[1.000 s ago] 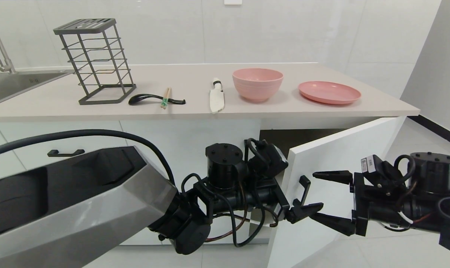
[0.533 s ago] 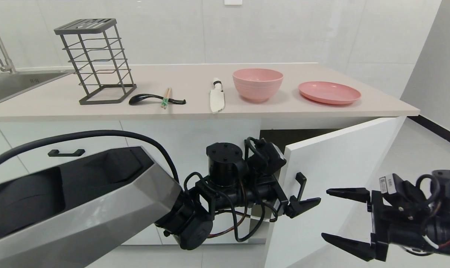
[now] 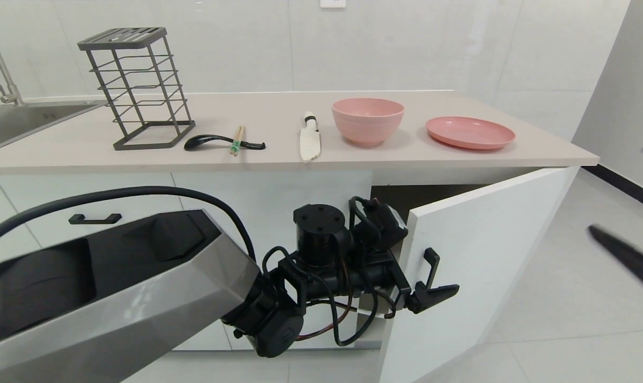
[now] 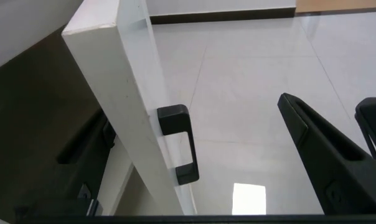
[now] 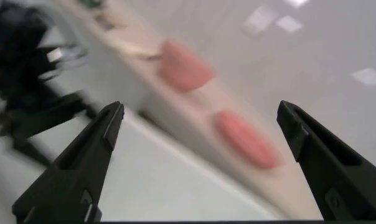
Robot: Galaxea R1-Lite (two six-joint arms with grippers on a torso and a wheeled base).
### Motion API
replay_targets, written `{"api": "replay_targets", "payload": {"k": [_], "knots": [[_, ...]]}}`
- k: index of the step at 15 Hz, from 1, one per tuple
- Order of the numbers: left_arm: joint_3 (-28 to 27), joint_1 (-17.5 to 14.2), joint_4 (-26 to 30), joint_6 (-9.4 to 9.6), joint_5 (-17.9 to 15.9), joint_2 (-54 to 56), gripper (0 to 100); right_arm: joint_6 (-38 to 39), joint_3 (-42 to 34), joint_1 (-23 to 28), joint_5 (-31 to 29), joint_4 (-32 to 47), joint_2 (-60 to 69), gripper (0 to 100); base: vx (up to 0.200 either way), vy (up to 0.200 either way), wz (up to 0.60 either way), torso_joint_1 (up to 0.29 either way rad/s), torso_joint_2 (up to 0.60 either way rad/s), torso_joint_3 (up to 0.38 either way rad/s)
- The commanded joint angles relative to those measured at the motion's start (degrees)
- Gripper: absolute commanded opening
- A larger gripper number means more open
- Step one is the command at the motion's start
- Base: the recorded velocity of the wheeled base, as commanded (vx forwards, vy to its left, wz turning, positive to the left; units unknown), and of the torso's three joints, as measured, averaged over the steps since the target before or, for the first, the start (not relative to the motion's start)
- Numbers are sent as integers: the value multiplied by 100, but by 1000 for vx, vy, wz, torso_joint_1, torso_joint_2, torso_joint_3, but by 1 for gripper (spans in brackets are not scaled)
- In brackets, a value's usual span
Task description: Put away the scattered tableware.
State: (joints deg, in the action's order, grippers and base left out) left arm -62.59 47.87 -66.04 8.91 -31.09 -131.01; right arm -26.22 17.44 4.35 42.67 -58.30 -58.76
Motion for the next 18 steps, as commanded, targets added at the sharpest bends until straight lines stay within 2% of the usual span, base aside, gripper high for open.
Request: {"api": "replay_targets", "payload": {"k": [1,3,7,8,9,10,11,12,13,15,16,18], "knots": [[1,20,-6,5,-12,32,100,21,1042,1033,-180,46,1648,100,0,0,0,0,0,0],[1,47,-41,-3,-12,32,100,29,989,1103,-180,205,1868,100,0,0,0,0,0,0],[1,372,-32,-21,-12,23,100,29,760,1094,-171,213,1859,100,0,0,0,0,0,0],[1,600,-32,-30,-12,6,100,38,734,1094,-171,213,1842,100,0,0,0,0,0,0],[-26,987,-32,-100,-20,-65,100,38,752,1094,-171,213,1798,100,0,0,0,0,0,0],[-34,1471,-58,-320,-20,-188,100,47,743,1094,-180,213,1692,100,0,0,0,0,0,0],[-34,1822,-111,-513,-12,-337,100,47,734,1094,-180,213,1631,100,0,0,0,0,0,0],[-78,2147,-225,-619,-12,-548,100,47,752,1094,-180,205,1604,100,0,0,0,0,0,0],[-236,2182,-252,-619,-12,-654,100,47,752,1094,-180,213,1604,100,0,0,0,0,0,0],[-491,1884,-269,-627,32,-654,100,47,716,1085,-171,213,1613,100,0,0,0,0,0,0],[-632,1523,-375,-592,32,-610,100,47,637,1085,-171,213,1622,100,0,0,0,0,0,0],[-641,1233,-533,-601,41,-504,100,38,497,1085,-171,205,1631,100,0,0,0,0,0,0]]}}
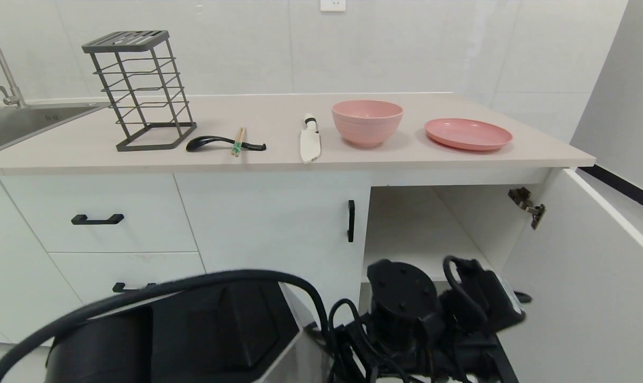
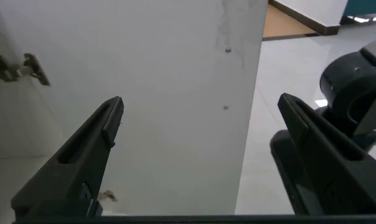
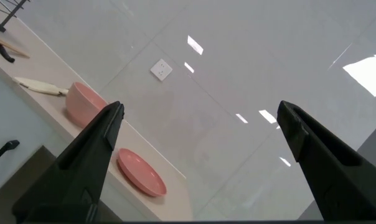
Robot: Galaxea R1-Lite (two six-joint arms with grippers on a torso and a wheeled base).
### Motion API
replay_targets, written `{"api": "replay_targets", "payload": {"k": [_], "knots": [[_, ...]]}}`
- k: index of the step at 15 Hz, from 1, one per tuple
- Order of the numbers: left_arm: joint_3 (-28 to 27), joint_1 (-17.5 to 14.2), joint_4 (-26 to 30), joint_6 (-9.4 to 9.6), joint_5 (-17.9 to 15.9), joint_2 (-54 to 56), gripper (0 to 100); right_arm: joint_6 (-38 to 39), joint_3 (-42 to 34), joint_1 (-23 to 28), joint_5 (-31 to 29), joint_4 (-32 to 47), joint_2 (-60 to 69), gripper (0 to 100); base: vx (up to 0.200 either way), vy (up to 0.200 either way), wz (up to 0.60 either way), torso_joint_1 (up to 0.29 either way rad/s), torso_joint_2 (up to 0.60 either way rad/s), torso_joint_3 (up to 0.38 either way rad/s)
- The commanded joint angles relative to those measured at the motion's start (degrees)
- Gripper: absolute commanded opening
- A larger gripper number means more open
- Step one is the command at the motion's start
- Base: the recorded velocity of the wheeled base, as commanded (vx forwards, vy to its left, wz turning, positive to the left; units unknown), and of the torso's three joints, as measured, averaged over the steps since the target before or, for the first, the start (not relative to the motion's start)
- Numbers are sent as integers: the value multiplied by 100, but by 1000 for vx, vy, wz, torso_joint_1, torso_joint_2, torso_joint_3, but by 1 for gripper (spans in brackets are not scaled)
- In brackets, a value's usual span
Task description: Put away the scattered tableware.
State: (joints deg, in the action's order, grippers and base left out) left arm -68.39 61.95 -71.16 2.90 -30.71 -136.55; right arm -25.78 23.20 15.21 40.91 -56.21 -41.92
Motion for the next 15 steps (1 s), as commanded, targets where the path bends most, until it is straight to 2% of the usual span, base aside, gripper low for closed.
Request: {"api": "replay_targets", "payload": {"k": [1,5,7,10,11,13,14,15], "knots": [[-52,-245,-100,0,3,58,100,-6,-193,-1,13,-4,-26,100,0,0,0,0,0,0],[-8,-210,-162,-26,30,172,100,-23,-325,-1,40,5,-26,100,0,0,0,0,0,0],[-8,-307,-162,-44,153,313,100,-50,-518,-18,57,5,-53,100,0,0,0,0,0,0],[1,-1027,-135,-106,355,814,100,-129,-1072,-150,215,5,-53,100,0,0,0,0,0,0],[142,-1432,-135,-97,390,1183,100,-199,-1274,-326,224,5,-18,100,0,0,0,0,0,0],[845,-1880,-162,-106,399,1895,100,-217,-1555,-511,224,-4,53,100,0,0,0,0,0,0],[1381,-2091,-188,-114,408,2308,100,-217,-1696,-581,224,-4,61,100,0,0,0,0,0,0],[1996,-2284,-250,-167,575,2844,100,-225,-1810,-686,224,-4,70,100,0,0,0,0,0,0]]}}
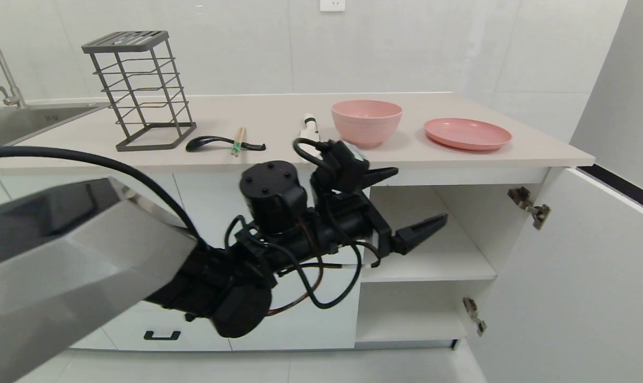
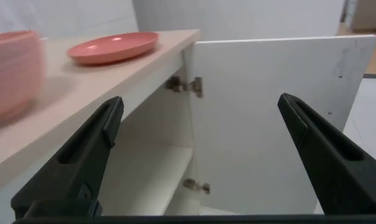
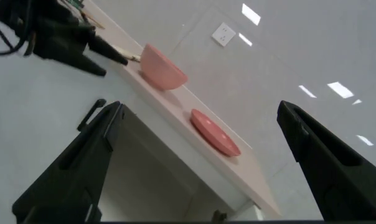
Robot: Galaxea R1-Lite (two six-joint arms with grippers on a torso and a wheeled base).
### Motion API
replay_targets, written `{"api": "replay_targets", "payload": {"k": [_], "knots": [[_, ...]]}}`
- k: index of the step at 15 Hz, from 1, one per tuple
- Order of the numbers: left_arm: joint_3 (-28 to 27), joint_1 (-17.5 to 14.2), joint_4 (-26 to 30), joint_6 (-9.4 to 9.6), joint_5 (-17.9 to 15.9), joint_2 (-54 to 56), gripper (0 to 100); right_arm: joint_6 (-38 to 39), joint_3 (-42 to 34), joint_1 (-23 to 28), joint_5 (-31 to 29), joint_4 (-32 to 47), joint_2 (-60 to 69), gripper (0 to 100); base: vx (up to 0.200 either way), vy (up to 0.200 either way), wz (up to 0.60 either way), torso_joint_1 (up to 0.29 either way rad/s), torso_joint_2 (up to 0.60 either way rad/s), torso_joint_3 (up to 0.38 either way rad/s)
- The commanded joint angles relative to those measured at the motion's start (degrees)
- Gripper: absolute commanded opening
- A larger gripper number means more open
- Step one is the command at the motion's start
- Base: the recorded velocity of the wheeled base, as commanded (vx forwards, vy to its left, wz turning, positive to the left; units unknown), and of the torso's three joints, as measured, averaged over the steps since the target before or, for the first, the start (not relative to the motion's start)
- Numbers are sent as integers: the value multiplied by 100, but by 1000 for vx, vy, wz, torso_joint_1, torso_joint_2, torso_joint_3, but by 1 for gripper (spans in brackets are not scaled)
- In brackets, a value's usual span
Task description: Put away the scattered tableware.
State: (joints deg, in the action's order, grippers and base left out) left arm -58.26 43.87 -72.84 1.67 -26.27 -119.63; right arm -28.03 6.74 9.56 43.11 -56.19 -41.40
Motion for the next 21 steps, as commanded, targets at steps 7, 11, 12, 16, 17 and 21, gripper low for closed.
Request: {"api": "replay_targets", "payload": {"k": [7,11,12,16,17,21], "knots": [[3980,-3289,543,-615,869,6566,100,-177,-674,-868,22,512,1108,100,0,0,0,0,0,0],[5536,-3658,2046,-817,887,9792,100,-326,-674,-1158,14,2279,2874,100,0,0,0,0,0,0],[5492,-3658,2960,-905,896,10381,100,-326,-674,-1149,-48,2894,3287,100,0,0,0,0,0,0],[5800,-4062,5104,-1072,896,11470,100,-124,-674,-973,-1155,4116,3788,100,0,0,0,0,0,0],[5808,-4220,5429,-1099,913,11567,100,227,-674,-859,-1850,4784,3955,100,0,0,0,0,0,0],[5800,-4396,6405,-1055,1388,11963,100,1950,-639,-868,-3511,5416,3973,100,0,0,0,0,0,0]]}}
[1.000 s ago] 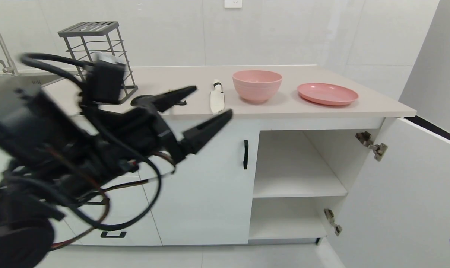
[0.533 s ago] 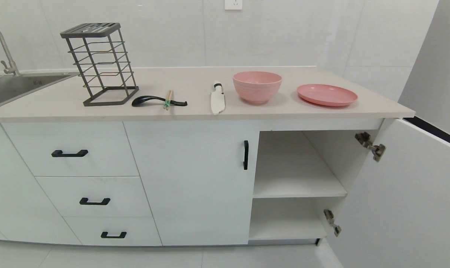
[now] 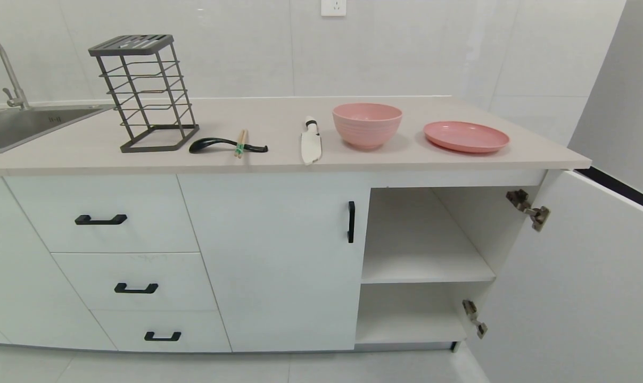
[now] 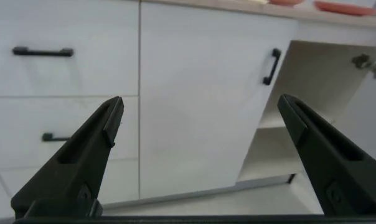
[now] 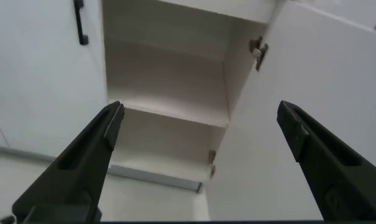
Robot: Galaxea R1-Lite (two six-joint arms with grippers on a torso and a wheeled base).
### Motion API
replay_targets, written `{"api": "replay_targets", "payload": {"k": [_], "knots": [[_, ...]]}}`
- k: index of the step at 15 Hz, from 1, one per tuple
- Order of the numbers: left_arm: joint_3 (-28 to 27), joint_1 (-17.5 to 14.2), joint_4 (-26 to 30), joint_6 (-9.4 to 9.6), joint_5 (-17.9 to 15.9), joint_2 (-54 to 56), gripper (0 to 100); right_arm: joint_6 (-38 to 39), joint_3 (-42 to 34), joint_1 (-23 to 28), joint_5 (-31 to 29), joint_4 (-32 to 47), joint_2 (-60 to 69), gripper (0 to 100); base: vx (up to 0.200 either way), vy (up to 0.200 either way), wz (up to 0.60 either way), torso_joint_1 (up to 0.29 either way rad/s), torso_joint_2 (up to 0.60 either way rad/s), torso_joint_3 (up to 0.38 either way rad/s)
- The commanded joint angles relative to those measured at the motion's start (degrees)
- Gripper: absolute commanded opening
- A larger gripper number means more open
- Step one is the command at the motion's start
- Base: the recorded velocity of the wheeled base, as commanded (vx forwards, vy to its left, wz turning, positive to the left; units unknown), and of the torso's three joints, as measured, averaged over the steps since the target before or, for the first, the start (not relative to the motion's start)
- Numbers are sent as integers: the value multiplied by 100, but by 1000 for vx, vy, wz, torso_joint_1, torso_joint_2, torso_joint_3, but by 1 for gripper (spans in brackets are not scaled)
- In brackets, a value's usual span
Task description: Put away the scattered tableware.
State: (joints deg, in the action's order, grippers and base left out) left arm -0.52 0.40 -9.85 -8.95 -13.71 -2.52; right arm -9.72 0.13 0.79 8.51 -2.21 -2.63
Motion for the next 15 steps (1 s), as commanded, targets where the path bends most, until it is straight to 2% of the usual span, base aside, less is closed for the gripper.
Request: {"api": "replay_targets", "payload": {"k": [1,2,3,4,5,6,7,8,9,10,11,12,13,15], "knots": [[26,-49,282,69,202,252,100,418,13,9,-77,1,96,100,0,0,0,0,0,0],[26,-49,493,350,229,252,100,734,13,-18,-69,1,114,100,0,0,0,0,0,0],[26,-49,677,737,413,252,100,989,13,-44,-77,-8,140,100,0,0,0,0,0,0],[26,-49,686,904,1002,252,100,989,-5,-44,-104,-34,167,100,0,0,0,0,0,0],[26,-49,686,904,1055,252,100,989,-5,-44,-104,-34,167,100,0,0,0,0,0,0],[35,-49,730,824,1943,252,100,875,-13,-53,-438,89,167,100,0,0,0,0,0,0],[44,-49,721,763,1952,252,100,857,-13,-53,-728,256,167,100,0,0,0,0,0,0],[44,-49,704,763,1916,252,100,875,-13,-53,-737,229,167,100,0,0,0,0,0,0],[44,-49,730,710,1705,252,100,892,-13,-53,-737,229,167,100,0,0,0,0,0,0],[44,-40,748,701,1248,252,100,892,-13,-53,-737,229,167,100,0,0,0,0,0,0],[44,-40,748,798,1029,252,100,884,-13,-53,-737,229,167,100,0,0,0,0,0,0],[52,-40,871,983,985,252,100,892,-13,-53,-728,229,167,100,0,0,0,0,0,0],[35,-40,1038,1361,932,252,100,910,-13,-53,-728,229,167,100,0,0,0,0,0,0],[44,-40,1003,1062,941,252,100,910,-13,-53,-737,229,167,100,0,0,0,0,0,0]]}}
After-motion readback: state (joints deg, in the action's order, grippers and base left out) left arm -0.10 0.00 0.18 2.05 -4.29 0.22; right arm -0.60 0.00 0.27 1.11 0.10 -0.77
